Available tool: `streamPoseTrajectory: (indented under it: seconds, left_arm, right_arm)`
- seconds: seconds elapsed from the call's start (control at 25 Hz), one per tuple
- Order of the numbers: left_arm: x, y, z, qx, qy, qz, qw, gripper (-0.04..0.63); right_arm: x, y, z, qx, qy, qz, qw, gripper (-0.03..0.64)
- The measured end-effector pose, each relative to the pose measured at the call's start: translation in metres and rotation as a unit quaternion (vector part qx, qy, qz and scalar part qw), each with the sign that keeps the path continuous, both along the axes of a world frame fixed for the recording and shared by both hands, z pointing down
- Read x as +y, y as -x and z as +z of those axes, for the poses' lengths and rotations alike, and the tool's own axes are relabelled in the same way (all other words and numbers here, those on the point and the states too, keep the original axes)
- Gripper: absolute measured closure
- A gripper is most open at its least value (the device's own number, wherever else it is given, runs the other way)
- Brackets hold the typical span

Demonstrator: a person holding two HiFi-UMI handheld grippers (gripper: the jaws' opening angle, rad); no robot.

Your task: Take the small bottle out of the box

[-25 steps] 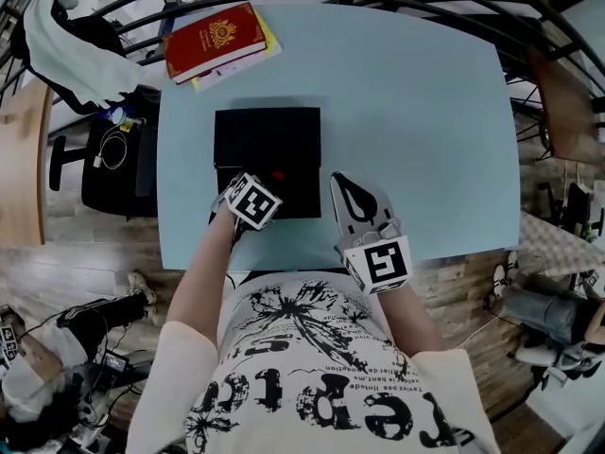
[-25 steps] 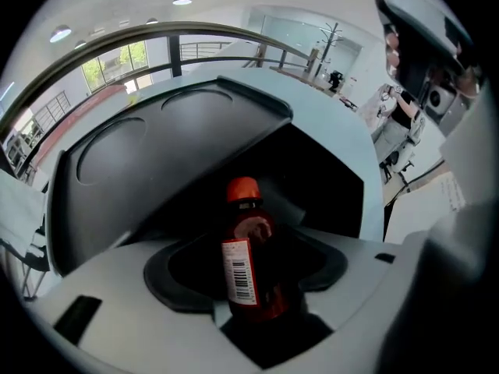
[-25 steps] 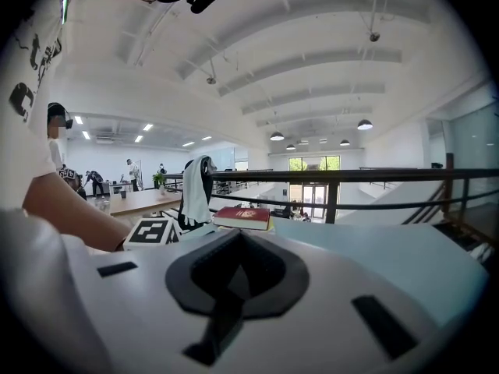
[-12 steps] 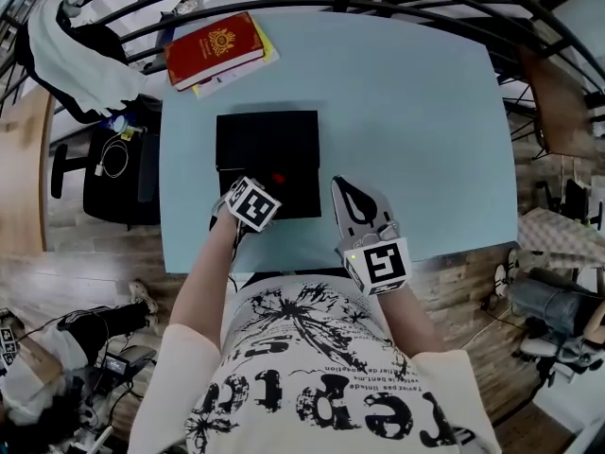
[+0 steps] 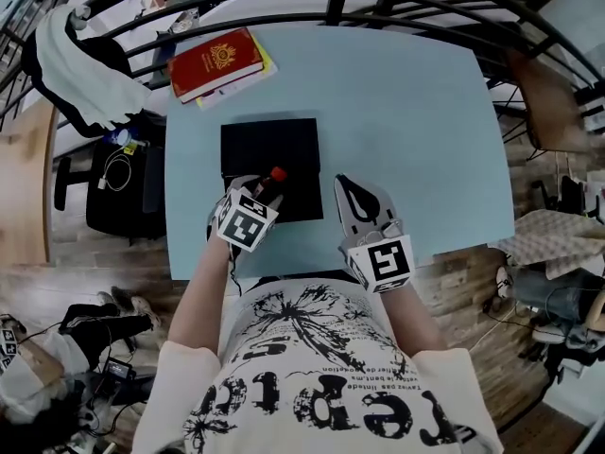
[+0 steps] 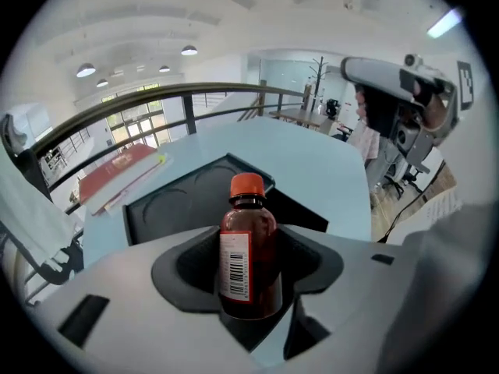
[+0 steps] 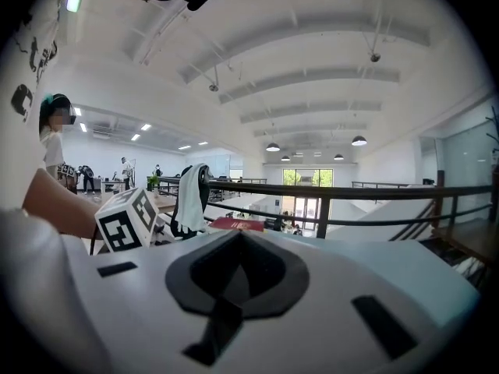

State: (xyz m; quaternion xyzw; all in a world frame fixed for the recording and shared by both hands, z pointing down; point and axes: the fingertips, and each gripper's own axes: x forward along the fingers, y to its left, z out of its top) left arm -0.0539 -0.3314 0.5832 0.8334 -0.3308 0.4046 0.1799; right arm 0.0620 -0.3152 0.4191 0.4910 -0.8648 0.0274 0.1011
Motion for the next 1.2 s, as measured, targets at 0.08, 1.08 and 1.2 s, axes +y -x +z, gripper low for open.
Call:
streamPoseTrajectory:
  seconds: [0.08,1.08,1.2]
  left_arm:
    - [-0.005,0.000,-0.024,0.025,-0.037,-0.012,0.9989,0.364]
    - [0.024,0.084,-0.271,0.249,-0.399,-0.148,0.8703,0.364]
    - [0.025,0.085,-0.270,0.249,-0.398,-0.147,0.8704,0.364]
  right_arm:
    - [-0.001,0.005,-0.010,-0.005,-0.015,-0.003,1.000,0.606]
    - [0.006,0.050,-0.103,-0.043,-0.131,-0.038,0.990,0.606]
    - [0.007,0.053,-0.103,-0.042,-0.131,-0.040,0.990,0.606]
